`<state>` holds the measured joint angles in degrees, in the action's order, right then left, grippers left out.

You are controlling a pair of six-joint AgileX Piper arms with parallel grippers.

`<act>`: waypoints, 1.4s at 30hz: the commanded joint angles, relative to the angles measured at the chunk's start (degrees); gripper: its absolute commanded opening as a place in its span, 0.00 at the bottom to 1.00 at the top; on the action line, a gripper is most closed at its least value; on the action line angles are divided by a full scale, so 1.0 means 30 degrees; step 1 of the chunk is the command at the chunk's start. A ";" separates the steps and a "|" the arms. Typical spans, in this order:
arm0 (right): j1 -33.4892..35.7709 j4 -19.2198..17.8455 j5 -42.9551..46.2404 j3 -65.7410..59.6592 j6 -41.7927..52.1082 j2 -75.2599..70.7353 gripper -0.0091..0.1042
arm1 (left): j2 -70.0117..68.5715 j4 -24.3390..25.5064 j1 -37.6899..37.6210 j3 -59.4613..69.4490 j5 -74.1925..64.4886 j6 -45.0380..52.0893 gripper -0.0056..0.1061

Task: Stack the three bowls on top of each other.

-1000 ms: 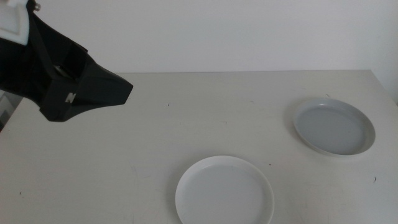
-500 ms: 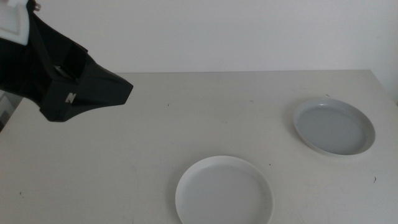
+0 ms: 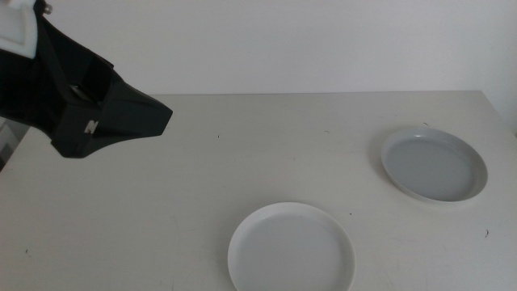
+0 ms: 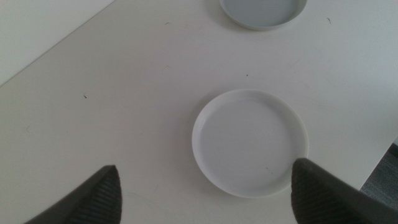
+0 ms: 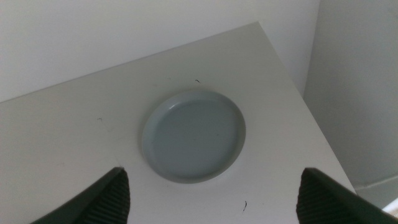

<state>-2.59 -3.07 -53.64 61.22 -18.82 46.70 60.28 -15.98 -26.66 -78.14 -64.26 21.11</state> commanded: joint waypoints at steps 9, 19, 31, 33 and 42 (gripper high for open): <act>-0.0006 -0.0133 -0.3683 0.8062 -0.0380 0.6941 0.91 | -0.0272 -0.0382 -0.0009 -0.0586 0.0901 -0.0140 0.99; -0.0209 -0.1629 -0.5284 1.1438 -0.0217 1.2473 0.91 | -0.0272 -0.0382 -0.0009 -0.0586 0.0901 -0.0140 0.99; -0.2496 -0.1725 -0.5176 1.1603 0.1481 1.6756 0.91 | -0.0272 -0.0290 -0.0009 -0.0586 0.0901 -0.0140 0.99; -0.2701 -0.1705 -0.5135 1.1603 0.1689 1.7477 0.91 | -0.0272 -0.0256 -0.0009 -0.0586 0.0901 -0.0140 0.99; -0.2869 -0.1724 -0.3804 1.1603 0.1388 2.0346 0.91 | -0.0272 -0.0210 -0.0009 -0.0586 0.0901 -0.0140 0.99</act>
<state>-10.76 -7.03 -67.20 94.21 -14.53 109.90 60.28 -15.49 -26.66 -78.14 -64.26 21.11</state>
